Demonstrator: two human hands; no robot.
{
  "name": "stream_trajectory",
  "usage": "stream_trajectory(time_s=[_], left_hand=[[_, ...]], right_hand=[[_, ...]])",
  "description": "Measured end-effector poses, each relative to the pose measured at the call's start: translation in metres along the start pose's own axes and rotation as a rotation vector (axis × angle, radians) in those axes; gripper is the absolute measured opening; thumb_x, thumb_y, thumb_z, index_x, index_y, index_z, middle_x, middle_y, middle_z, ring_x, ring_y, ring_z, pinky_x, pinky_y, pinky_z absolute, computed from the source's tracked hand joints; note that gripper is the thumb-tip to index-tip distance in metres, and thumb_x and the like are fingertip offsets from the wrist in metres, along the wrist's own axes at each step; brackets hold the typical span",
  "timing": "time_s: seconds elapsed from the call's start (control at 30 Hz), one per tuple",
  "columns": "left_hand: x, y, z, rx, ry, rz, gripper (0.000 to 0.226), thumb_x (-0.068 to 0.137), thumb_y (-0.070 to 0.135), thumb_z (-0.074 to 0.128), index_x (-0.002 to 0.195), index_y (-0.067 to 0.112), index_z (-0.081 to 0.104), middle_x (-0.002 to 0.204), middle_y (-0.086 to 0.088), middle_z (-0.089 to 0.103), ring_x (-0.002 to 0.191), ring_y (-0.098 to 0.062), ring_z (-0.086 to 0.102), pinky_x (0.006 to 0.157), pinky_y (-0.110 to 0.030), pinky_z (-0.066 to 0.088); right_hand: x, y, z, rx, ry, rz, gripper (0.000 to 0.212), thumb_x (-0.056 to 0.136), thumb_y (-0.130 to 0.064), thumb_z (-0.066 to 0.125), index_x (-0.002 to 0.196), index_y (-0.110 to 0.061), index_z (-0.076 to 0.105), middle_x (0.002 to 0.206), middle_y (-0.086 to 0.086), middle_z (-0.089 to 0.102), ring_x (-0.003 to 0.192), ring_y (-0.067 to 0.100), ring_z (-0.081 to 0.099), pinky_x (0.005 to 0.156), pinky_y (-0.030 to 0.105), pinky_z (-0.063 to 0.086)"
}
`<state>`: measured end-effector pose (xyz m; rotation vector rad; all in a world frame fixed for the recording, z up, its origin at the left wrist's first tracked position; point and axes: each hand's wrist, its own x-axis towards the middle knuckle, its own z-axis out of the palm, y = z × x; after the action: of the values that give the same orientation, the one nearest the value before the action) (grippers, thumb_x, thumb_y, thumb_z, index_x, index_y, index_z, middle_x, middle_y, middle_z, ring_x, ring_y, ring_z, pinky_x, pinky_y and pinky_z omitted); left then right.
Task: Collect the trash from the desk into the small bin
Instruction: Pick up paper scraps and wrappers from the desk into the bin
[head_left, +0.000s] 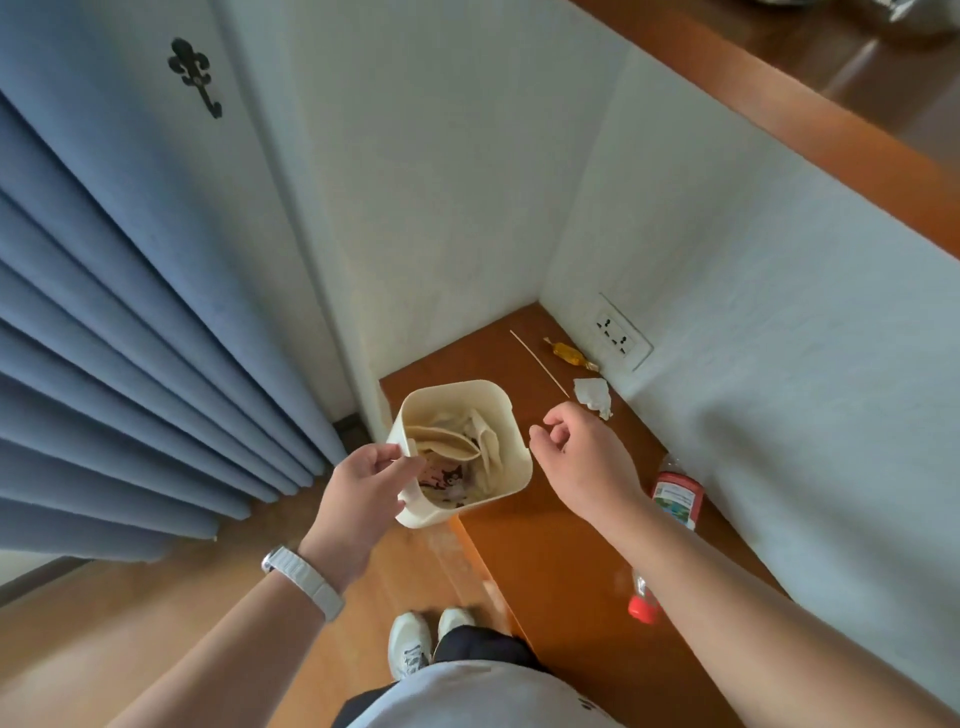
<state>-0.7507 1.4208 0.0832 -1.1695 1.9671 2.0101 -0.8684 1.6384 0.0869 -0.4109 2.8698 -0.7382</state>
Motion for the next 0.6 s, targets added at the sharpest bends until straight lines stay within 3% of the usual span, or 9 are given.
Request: stream_trajectory(time_s=[0.1, 0.27, 0.47, 0.6], left_hand=[[0.007, 0.001, 0.008, 0.009, 0.019, -0.002, 0.019, 0.091, 0.028, 0.074, 0.105, 0.015, 0.073, 0.104, -0.013, 0.079, 0.103, -0.032, 0.074, 0.094, -0.051, 0.061], [0.017, 0.002, 0.014, 0.007, 0.056, -0.023, 0.02, 0.09, 0.029, 0.075, 0.105, 0.016, 0.074, 0.101, -0.011, 0.08, 0.103, -0.032, 0.074, 0.095, -0.052, 0.061], [0.025, 0.005, 0.024, 0.002, 0.077, -0.036, 0.021, 0.09, 0.028, 0.076, 0.107, 0.016, 0.073, 0.103, -0.012, 0.081, 0.102, -0.033, 0.075, 0.094, -0.053, 0.061], [0.026, 0.008, 0.03, 0.016, 0.053, -0.046, 0.024, 0.091, 0.029, 0.074, 0.11, 0.014, 0.073, 0.104, -0.012, 0.081, 0.103, -0.034, 0.075, 0.095, -0.052, 0.061]], right_hand=[[0.021, 0.037, 0.004, -0.096, 0.011, 0.02, 0.032, 0.093, -0.048, 0.05, 0.113, -0.024, 0.057, 0.095, -0.015, 0.059, 0.077, 0.004, 0.058, 0.057, 0.025, 0.052], [0.063, 0.09, 0.018, -0.331, -0.131, -0.017, 0.048, 0.092, -0.04, 0.054, 0.134, -0.017, 0.048, 0.131, 0.005, 0.053, 0.111, 0.024, 0.055, 0.077, 0.038, 0.055], [0.103, 0.117, 0.033, -0.406, -0.243, -0.048, 0.054, 0.09, -0.023, 0.054, 0.141, -0.014, 0.039, 0.141, 0.013, 0.041, 0.12, 0.034, 0.045, 0.087, 0.045, 0.048], [0.113, 0.127, 0.041, -0.442, -0.303, -0.027, 0.046, 0.092, -0.016, 0.052, 0.137, -0.011, 0.042, 0.134, 0.015, 0.044, 0.118, 0.034, 0.046, 0.091, 0.046, 0.048]])
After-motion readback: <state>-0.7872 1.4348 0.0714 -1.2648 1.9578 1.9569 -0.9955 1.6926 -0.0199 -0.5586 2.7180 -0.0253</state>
